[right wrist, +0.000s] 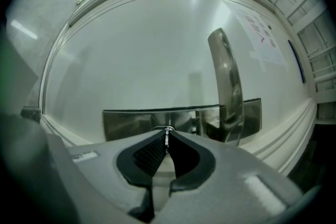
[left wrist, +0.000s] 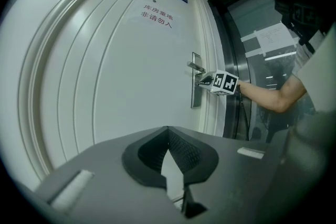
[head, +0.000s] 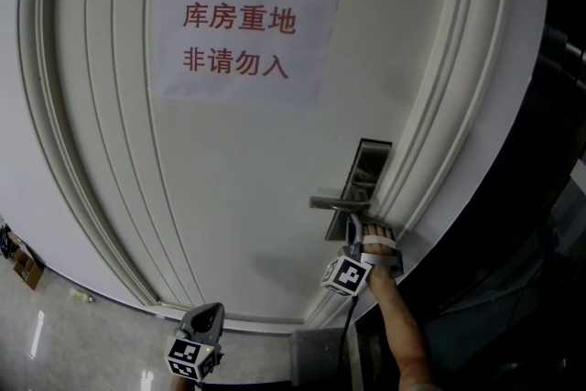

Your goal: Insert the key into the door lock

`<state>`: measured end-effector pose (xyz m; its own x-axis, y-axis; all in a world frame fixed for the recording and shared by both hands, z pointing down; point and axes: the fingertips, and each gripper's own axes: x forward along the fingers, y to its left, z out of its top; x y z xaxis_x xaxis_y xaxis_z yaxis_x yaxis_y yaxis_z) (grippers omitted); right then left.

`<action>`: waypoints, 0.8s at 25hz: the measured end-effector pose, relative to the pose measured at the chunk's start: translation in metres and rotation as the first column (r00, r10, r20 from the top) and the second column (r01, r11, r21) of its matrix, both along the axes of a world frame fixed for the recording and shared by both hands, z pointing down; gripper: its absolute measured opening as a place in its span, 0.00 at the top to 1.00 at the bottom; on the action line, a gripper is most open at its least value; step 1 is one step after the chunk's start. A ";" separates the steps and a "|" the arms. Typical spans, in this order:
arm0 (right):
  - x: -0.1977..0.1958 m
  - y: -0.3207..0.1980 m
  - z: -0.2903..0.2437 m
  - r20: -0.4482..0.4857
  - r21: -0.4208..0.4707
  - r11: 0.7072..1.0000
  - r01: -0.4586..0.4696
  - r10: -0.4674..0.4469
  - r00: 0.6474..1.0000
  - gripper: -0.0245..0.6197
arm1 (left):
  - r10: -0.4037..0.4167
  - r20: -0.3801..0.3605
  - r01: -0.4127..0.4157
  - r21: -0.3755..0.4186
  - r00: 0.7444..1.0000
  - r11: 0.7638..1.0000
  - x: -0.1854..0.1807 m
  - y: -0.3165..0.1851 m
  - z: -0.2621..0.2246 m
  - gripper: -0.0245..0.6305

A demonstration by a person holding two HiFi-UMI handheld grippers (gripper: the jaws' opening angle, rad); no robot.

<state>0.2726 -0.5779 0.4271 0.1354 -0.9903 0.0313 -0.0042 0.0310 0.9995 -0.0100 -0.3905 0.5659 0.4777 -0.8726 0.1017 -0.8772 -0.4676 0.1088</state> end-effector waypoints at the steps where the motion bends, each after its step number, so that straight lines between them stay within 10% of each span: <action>1: 0.000 0.001 -0.001 -0.001 -0.001 1.000 -0.005 0.005 1.000 0.94 | -0.001 0.001 0.001 0.001 1.000 1.000 -0.001 0.001 0.000 0.96; 20: -0.001 0.010 -0.007 0.043 0.033 0.999 0.012 -0.014 0.999 0.77 | -0.019 -0.003 0.019 0.003 1.000 1.000 -0.011 0.022 0.002 0.96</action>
<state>0.2713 -0.5682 0.4206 0.1215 -0.9926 0.0040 -0.0470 -0.0018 0.9989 -0.0211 -0.3685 0.5678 0.4615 -0.8818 0.0975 -0.8856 -0.4514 0.1096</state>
